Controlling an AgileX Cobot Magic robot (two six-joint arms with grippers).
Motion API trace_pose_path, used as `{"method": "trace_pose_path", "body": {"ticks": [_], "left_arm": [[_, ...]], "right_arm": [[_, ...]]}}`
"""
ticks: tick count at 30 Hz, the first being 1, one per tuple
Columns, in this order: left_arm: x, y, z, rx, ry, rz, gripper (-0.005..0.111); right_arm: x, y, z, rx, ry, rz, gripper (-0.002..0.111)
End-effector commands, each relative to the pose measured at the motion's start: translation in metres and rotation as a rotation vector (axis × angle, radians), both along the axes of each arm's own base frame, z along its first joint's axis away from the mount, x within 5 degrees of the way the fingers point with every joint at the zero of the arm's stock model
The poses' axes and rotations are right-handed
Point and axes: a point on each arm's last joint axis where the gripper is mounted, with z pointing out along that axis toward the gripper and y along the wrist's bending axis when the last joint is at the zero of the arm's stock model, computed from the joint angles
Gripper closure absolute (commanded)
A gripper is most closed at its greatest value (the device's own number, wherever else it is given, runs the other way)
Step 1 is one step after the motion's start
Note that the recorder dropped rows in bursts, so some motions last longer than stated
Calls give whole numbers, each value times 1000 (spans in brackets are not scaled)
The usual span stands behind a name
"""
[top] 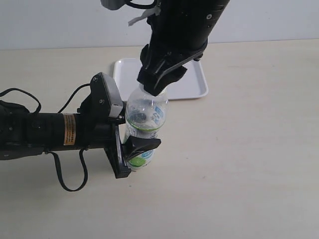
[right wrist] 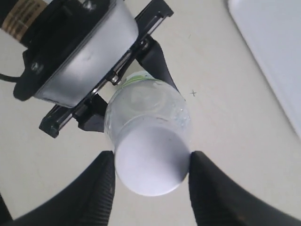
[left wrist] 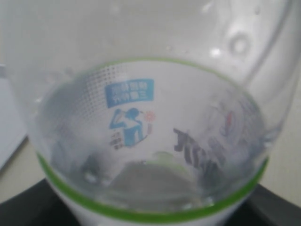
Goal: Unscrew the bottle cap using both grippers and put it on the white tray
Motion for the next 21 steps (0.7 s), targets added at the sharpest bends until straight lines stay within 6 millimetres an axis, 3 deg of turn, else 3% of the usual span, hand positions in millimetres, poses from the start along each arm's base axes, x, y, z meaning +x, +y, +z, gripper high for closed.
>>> {"method": "trace_pose_path", "body": {"ticks": [1,7,21], "left_arm": [[0,0,-2,25,11,11,107],[0,0,-2,24,14,13,107],[-1,0,-2,24,26,4,107]], "right_arm": [[-1,4,3,-5,-72,222,108],[-3,9,4,1,-148,485,108],[-2,6,3,-109,-291,860,108]]}}
